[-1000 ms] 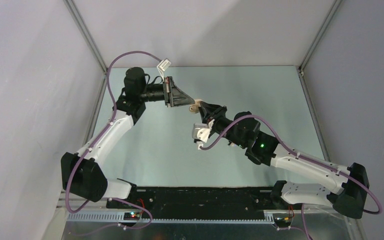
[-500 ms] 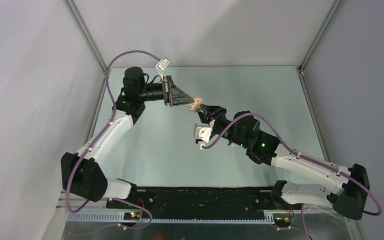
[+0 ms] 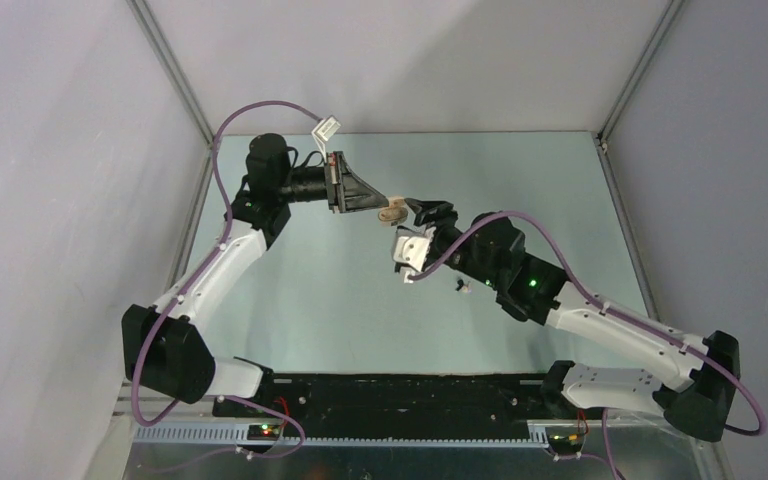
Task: Insert the wireless bluetooth earbuds into the charging case
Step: Place the earbud in the charging case, then pick up the earbud from the center of the board.
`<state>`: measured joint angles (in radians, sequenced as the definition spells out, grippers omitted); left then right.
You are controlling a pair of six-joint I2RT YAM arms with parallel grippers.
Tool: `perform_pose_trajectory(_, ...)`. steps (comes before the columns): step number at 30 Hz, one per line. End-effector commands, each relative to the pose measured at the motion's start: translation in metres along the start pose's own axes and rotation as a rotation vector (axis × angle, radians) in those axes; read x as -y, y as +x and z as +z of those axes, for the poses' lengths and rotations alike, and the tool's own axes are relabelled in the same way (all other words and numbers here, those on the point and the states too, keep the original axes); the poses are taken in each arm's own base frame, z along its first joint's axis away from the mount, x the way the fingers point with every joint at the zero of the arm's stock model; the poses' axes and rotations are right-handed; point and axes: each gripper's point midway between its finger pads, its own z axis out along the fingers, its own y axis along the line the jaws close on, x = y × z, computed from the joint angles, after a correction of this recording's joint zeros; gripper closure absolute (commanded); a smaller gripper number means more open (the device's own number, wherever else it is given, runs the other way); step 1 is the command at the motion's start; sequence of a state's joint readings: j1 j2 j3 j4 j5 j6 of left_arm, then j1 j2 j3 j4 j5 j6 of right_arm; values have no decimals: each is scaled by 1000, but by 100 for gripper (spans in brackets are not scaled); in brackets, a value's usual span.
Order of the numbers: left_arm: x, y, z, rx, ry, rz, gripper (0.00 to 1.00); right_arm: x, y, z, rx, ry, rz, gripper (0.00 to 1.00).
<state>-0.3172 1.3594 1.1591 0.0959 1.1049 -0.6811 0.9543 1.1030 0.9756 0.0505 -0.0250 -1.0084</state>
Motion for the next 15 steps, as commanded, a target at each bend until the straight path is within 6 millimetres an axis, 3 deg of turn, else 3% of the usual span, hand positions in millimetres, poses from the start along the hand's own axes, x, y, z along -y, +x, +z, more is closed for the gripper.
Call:
perform_pose_trajectory(1, 3, -2, -3, 3, 24, 43, 100, 45, -34, -24, 57, 77, 136, 37)
perform_pose_trajectory(4, 0, 1, -4, -1, 24, 57, 100, 44, -37, -40, 47, 28, 251, 31)
perform_pose_trajectory(8, -3, 7, -8, -7, 25, 86, 100, 26, -22, -67, 2, -65, 401, 25)
perform_pose_trajectory(10, -4, 11, -11, -12, 25, 96, 100, 11, -7, -77, -51, -123, 512, 24)
perform_pose_trajectory(12, -5, 14, -13, -17, 23, 99, 100, -16, 22, -88, -180, -211, 651, 25)
perform_pose_trajectory(13, -7, 18, -14, -22, 17, 98, 100, -19, 37, -92, -239, -202, 729, 26)
perform_pose_trajectory(15, -9, 21, -16, -29, 3, 104, 100, -42, 62, -99, -367, -255, 833, 31)
